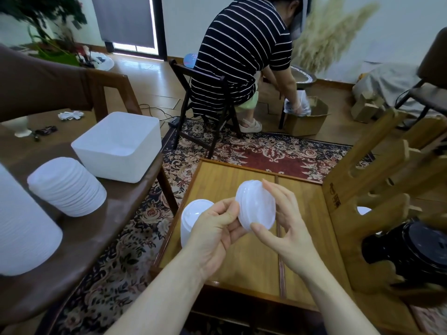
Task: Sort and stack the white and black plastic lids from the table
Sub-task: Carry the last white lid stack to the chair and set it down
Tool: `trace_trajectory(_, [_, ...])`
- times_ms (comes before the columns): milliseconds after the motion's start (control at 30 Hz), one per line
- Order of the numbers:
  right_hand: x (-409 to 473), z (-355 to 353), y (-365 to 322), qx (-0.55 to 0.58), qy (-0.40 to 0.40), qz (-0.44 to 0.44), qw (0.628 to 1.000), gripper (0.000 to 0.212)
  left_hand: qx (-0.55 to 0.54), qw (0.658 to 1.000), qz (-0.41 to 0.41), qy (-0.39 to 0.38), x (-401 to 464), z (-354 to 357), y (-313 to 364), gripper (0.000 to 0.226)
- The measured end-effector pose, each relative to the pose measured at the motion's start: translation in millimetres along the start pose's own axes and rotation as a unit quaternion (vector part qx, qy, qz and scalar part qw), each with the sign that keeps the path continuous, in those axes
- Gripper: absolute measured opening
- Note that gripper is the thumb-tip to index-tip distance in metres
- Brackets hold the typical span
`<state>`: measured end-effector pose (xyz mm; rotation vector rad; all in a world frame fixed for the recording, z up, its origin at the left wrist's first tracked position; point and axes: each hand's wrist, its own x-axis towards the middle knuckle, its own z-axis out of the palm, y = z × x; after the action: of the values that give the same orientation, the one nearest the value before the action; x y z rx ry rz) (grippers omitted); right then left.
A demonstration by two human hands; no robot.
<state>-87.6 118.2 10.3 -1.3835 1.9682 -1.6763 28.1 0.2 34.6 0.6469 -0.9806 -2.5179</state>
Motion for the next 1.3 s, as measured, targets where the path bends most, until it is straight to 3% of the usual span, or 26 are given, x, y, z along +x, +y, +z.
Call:
trace_trajectory(233, [-10, 12, 2, 0.017, 0.061, 0.055, 0.997, 0.067, 0.089, 0.996, 0.017, 0.013, -2, 2, -3, 0.019])
trace_trajectory(467, [-10, -2, 3, 0.048, -0.037, 0.13, 0.99, 0.078, 0.146, 0.987, -0.026, -0.056, -12, -7, 0, 0.024])
trace_trajectory(533, [-9, -2, 3, 0.047, -0.043, 0.137, 0.989, 0.077, 0.176, 0.982, 0.014, -0.06, -18, -17, 7, 0.029])
trace_trajectory(600, [-5, -6, 4, 0.04, -0.037, 0.149, 0.987, 0.077, 0.213, 0.968, 0.124, 0.046, -20, -40, 16, 0.034])
trace_trajectory(667, [4, -10, 6, 0.031, -0.048, 0.176, 0.983, 0.079, 0.272, 0.92, 0.231, 0.163, -15, -76, 21, 0.047])
trace_trajectory(700, [9, -11, 7, 0.012, -0.066, 0.187, 0.98, 0.079, 0.311, 0.9, 0.244, 0.186, -11, -95, 20, 0.058])
trace_trajectory(833, [34, 12, 13, -0.086, -0.156, 0.186, 0.966, 0.074, 0.397, 0.904, 0.126, 0.097, 15, -146, -3, 0.108])
trace_trajectory(900, [50, 35, 13, -0.104, -0.193, 0.162, 0.962, 0.078, 0.4, 0.911, 0.087, 0.052, 27, -153, -16, 0.12])
trace_trajectory(1000, [73, 62, 13, -0.13, -0.245, 0.143, 0.95, 0.085, 0.383, 0.921, 0.067, 0.031, 40, -153, -26, 0.12])
trace_trajectory(1200, [95, 79, 20, -0.206, -0.391, 0.142, 0.886, 0.08, 0.381, 0.918, 0.096, 0.058, 47, -162, -32, 0.088])
trace_trajectory(1300, [94, 82, 19, -0.23, -0.393, 0.138, 0.88, 0.081, 0.378, 0.918, 0.11, 0.056, 49, -164, -34, 0.088])
